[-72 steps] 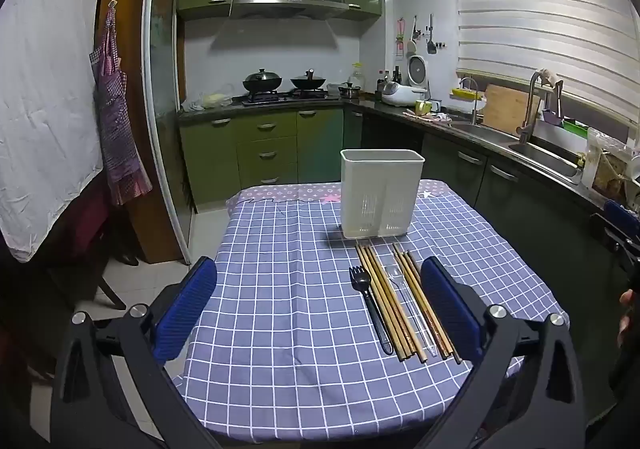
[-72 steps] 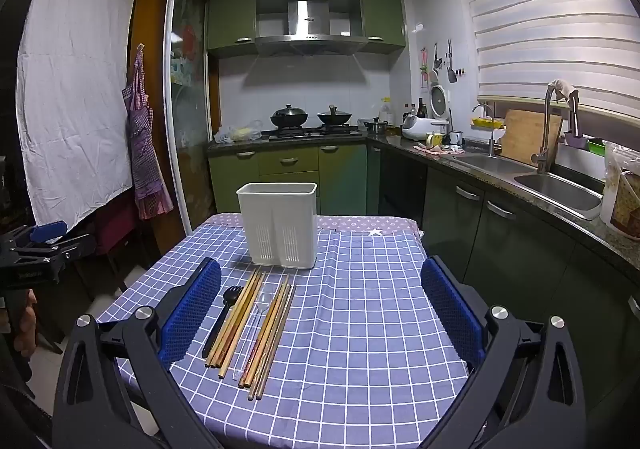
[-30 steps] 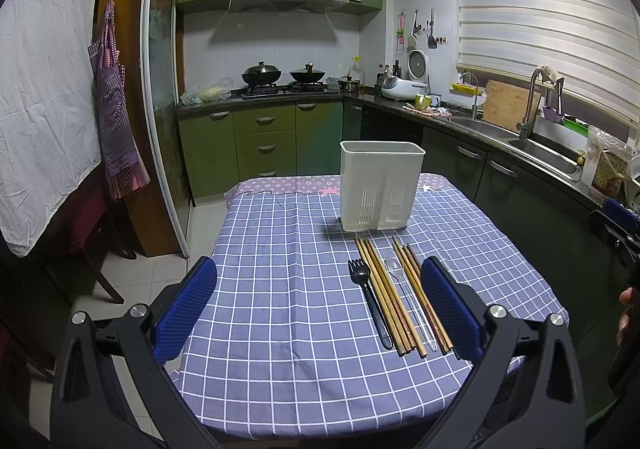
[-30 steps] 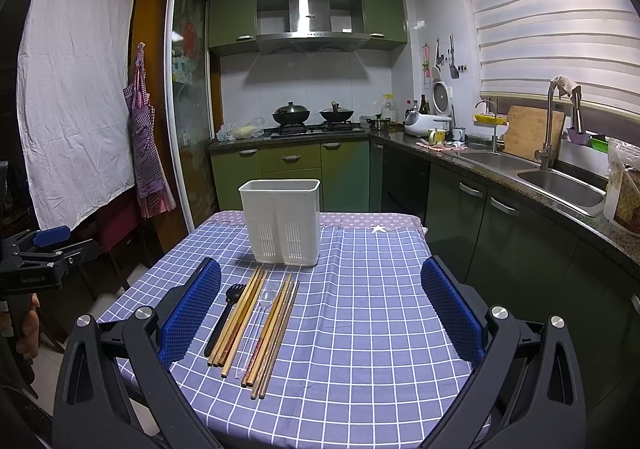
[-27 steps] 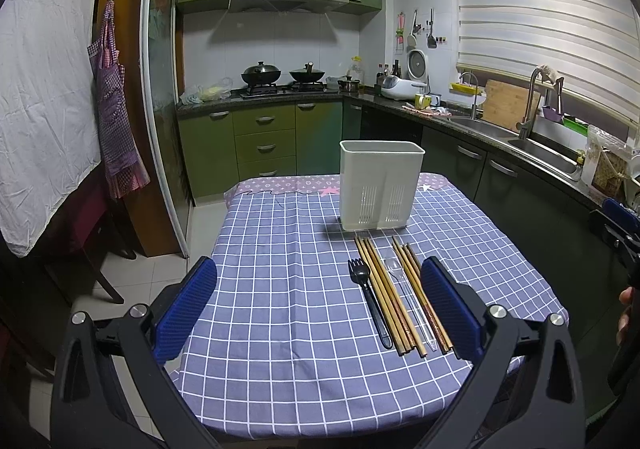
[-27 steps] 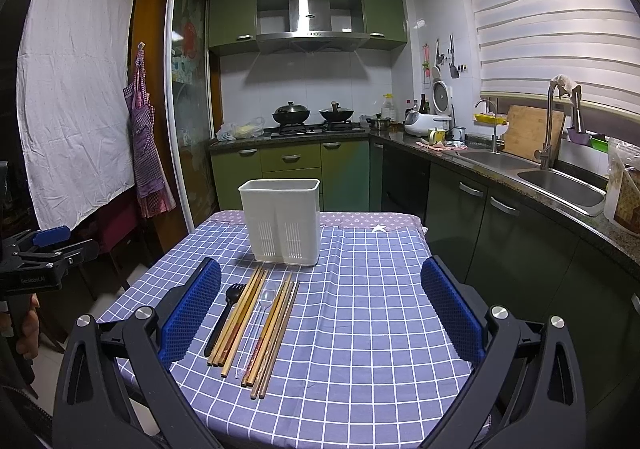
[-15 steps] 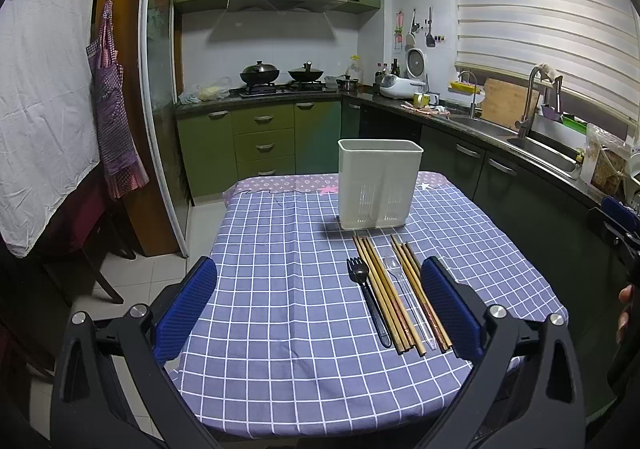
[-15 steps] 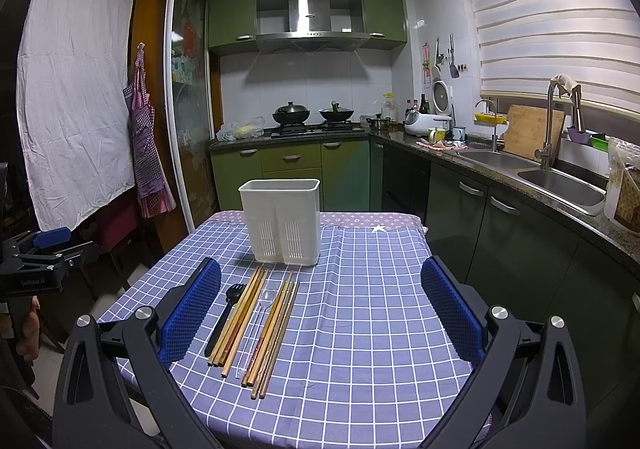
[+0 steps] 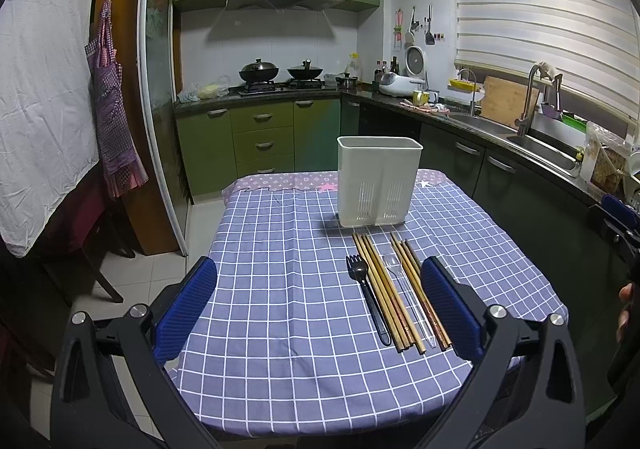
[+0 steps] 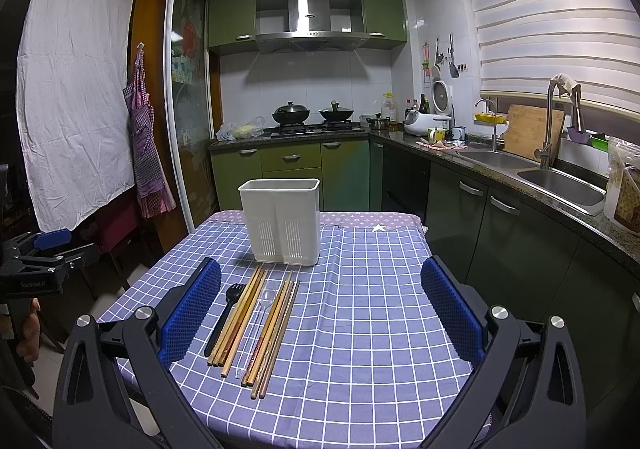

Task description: Organize utensils

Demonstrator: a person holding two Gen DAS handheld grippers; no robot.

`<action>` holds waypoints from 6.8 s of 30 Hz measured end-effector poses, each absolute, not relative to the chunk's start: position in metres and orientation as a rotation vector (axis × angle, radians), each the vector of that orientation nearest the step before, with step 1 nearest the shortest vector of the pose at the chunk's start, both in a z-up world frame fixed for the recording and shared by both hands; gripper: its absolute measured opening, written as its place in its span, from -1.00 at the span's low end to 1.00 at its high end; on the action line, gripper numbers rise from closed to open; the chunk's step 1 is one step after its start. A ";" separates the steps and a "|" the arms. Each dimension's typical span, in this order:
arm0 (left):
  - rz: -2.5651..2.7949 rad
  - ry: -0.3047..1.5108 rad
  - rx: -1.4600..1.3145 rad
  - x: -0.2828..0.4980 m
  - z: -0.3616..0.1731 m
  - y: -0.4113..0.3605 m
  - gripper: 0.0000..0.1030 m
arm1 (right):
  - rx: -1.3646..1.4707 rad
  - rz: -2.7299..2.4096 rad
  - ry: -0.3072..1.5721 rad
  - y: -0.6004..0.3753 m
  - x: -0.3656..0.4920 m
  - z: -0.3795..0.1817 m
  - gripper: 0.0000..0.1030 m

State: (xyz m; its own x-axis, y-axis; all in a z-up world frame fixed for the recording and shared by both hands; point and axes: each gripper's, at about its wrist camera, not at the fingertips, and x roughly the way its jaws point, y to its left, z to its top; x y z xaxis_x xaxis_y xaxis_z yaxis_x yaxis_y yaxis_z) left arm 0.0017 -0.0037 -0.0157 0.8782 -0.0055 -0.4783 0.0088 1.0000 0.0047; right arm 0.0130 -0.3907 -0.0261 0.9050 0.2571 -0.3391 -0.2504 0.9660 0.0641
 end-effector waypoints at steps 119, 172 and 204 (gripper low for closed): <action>-0.089 1.200 -0.066 0.223 -0.145 -0.005 -0.83 | -0.140 0.383 1.477 -0.220 0.284 -0.196 -0.73; -0.173 0.322 -0.025 0.326 -0.015 -0.063 -0.83 | 0.215 0.489 0.739 -0.340 0.259 -0.032 -0.81; -0.199 0.401 -0.008 0.178 0.014 -0.006 -0.02 | 0.113 0.315 0.417 -0.287 0.377 -0.017 -0.81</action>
